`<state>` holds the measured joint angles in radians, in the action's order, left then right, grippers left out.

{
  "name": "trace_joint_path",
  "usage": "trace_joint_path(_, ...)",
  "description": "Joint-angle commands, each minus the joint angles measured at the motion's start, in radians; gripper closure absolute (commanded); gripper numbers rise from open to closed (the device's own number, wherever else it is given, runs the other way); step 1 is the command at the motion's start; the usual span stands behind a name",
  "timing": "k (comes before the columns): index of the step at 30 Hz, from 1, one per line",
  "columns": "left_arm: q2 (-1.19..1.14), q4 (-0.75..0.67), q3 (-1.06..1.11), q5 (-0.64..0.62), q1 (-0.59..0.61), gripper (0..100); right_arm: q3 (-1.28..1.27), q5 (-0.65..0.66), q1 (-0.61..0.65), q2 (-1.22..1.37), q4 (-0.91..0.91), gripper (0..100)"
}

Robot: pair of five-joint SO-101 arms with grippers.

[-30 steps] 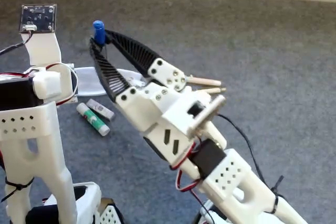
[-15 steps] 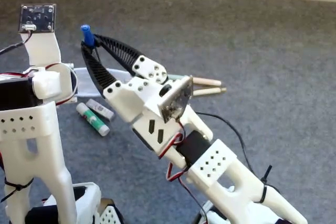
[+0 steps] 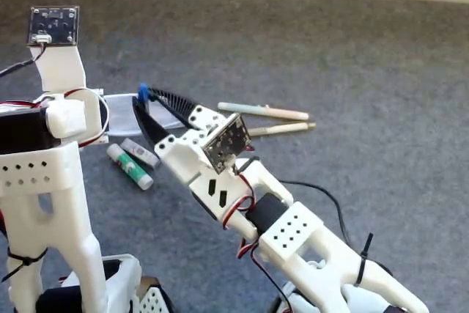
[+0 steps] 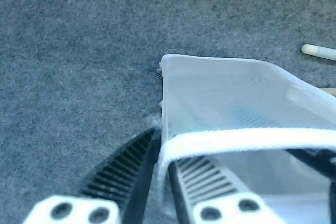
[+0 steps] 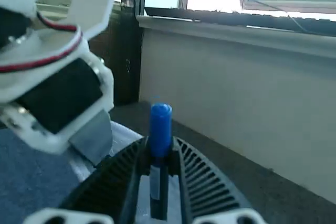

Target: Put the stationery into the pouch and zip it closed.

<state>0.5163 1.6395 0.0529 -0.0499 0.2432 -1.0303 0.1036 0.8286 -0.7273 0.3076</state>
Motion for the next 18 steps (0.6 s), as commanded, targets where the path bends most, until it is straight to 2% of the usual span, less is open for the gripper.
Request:
trace_joint_path(1,-0.004,-0.014,0.004,-0.011,0.002,99,-0.013,0.003,-0.008,-0.013,0.019,99.3)
trace_joint_path(7,-0.004,-0.014,0.004,-0.009,0.002,99,-0.041,0.002,-0.007,-0.013,0.018,98.9)
trace_joint_path(13,-0.004,-0.017,0.004,-0.009,0.002,99,-0.042,0.002,-0.002,-0.015,0.012,86.1)
trace_joint_path(18,-0.004,-0.017,0.004,-0.009,0.002,99,-0.042,-0.002,-0.002,-0.016,0.012,85.7)
